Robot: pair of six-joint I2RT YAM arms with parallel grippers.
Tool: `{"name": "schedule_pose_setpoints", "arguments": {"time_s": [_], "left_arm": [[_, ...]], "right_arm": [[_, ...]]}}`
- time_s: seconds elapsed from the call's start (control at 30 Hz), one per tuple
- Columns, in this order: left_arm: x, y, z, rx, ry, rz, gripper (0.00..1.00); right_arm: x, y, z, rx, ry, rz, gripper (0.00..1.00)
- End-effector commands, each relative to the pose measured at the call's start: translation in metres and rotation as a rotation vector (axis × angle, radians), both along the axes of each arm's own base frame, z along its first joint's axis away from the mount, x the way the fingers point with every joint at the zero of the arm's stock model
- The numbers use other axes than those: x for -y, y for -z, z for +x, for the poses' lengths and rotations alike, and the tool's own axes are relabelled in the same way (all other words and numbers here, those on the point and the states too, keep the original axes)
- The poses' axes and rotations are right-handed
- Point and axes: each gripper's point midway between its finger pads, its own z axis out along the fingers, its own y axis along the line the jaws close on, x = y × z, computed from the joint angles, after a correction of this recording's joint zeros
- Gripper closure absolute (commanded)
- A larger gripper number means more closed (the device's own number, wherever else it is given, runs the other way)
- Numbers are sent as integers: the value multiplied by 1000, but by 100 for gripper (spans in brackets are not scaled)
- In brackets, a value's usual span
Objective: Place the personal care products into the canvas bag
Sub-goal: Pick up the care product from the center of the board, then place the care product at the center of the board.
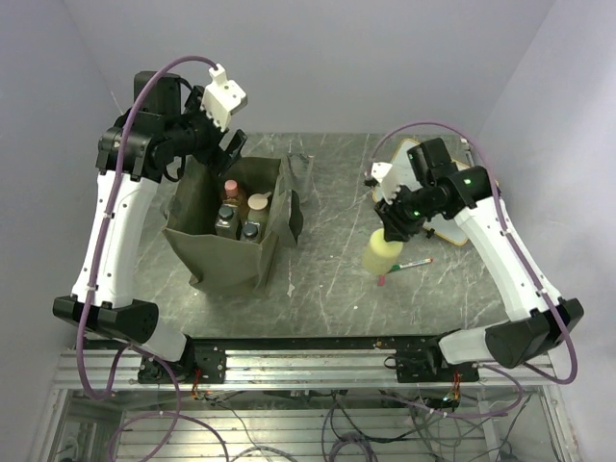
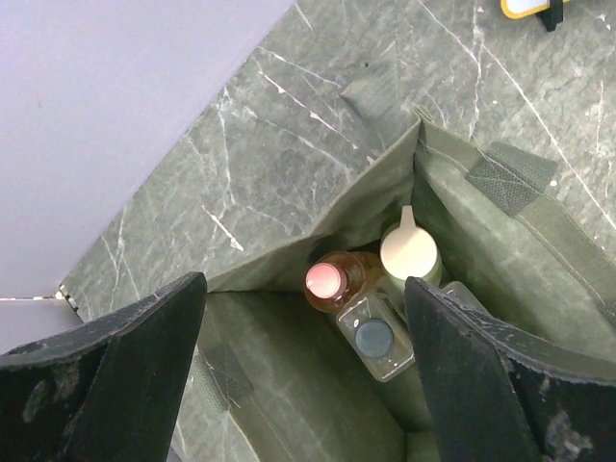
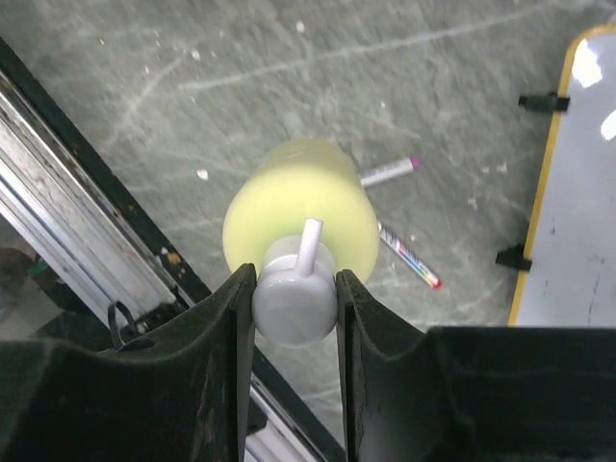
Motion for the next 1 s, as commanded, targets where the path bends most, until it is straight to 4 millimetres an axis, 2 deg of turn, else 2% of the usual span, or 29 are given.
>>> {"name": "schedule_pose_setpoints", "arguments": {"time_s": [0.0, 0.13, 0.2, 0.43, 0.6, 0.83, 0.97], "left_arm": [[0, -29, -4, 71, -32, -47, 5], [2, -33, -3, 68, -43, -76, 3], [1, -35, -2, 70, -61, -89, 3], [-4, -46, 8, 109, -115, -105, 3], [-2, -58, 14, 143, -105, -107, 3], [7, -59, 14, 140, -39, -106, 3], [14, -55, 15, 121, -14, -120, 3]], "right_arm": [[-38, -25, 35, 102, 23, 116, 100], [-66, -24, 51, 155, -14, 111, 100], [-85, -19, 51, 168, -61, 97, 100], [-117, 15, 60, 179, -120, 89, 100], [-125, 35, 60, 174, -142, 72, 100], [-124, 54, 58, 157, -155, 44, 100], [-122, 62, 54, 141, -160, 37, 83]]}}
